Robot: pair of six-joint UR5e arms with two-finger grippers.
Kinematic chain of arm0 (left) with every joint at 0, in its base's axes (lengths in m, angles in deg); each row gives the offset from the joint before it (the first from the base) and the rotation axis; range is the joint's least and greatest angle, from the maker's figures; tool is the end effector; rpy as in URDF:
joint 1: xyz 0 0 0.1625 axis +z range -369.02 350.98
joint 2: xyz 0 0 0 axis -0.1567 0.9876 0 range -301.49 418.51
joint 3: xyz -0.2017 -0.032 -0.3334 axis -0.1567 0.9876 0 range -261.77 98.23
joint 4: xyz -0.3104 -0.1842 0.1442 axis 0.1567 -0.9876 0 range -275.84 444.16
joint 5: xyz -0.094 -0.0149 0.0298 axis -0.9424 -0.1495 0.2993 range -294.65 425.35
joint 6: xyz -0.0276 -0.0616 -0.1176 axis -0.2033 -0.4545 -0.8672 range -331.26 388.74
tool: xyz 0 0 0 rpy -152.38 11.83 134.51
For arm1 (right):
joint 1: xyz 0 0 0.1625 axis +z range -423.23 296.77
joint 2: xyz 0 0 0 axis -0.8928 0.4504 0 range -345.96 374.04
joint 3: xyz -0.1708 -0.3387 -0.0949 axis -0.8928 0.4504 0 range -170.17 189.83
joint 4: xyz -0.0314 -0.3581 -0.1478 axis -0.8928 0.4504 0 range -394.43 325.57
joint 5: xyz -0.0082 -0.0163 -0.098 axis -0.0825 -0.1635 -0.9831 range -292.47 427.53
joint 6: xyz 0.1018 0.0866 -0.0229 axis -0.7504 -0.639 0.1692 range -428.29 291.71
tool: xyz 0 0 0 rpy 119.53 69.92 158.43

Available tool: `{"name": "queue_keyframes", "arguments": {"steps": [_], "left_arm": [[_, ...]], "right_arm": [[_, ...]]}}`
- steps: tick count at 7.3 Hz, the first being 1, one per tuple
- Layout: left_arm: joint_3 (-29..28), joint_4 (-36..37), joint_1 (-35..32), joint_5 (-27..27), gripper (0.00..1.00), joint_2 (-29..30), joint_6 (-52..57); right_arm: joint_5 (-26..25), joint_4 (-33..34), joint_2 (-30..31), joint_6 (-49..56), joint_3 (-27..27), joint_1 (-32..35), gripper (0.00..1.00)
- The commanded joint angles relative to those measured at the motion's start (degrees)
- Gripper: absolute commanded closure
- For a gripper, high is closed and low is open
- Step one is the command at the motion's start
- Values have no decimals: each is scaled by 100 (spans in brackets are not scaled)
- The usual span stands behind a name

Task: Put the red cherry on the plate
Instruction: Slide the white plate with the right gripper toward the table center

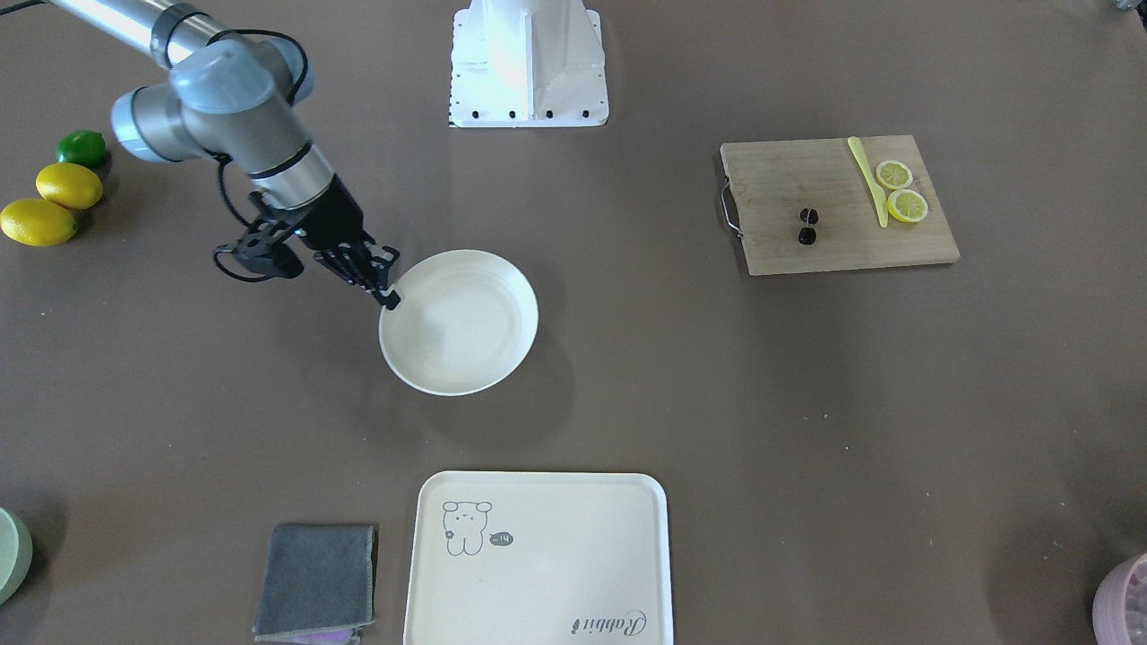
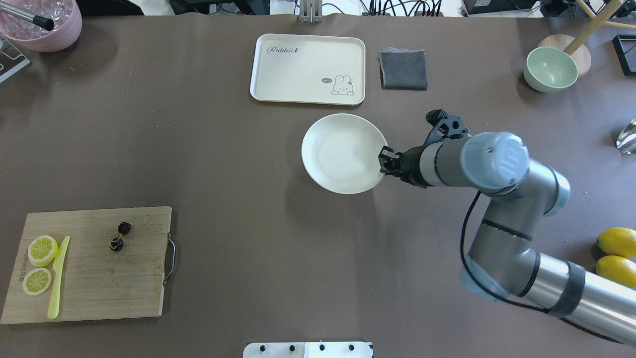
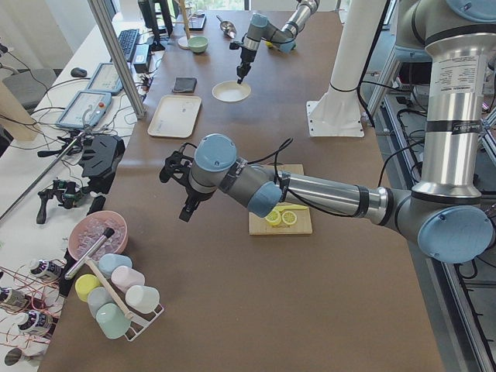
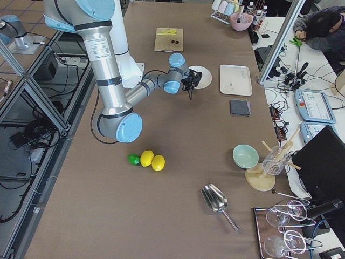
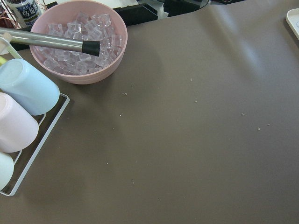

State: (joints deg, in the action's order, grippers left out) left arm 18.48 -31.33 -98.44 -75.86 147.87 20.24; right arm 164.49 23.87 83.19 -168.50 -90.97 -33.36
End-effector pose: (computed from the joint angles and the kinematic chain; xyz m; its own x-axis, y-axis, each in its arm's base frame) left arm -0.0227 -0.4863 0.5047 0.6163 0.3284 -0.7157 0.0838 0.8764 0.4743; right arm -0.4751 -0.4076 0.3076 0.3117 0.3820 0.8700 -0.4631 0.8606 -0.2119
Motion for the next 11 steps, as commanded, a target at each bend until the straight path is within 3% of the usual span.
{"name": "queue_keyframes", "arguments": {"steps": [1, 5, 7, 8, 9, 11], "left_arm": [[-14, 0, -5, -3, 2, -15, 6], [-41, 0, -5, -3, 2, -15, -3], [-41, 0, -5, -12, 2, -6, -3], [-32, 0, 4, -29, 2, -6, -12], [46, 8, -5, -64, 2, -41, -55], [484, -489, 474, 5, 1, -321, -1271]], "right_arm": [[-931, 996, -654, -278, 34, -858, 100], [-1294, 1017, -1244, -288, 675, -1080, 100], [-1286, 1026, -1299, -122, 667, -1019, 29], [-1294, 1035, -1290, 175, 641, -992, 0], [-1190, 1044, -1246, 230, 467, -801, 0], [-226, 2005, -1045, 1114, -243, 84, 0]]}}
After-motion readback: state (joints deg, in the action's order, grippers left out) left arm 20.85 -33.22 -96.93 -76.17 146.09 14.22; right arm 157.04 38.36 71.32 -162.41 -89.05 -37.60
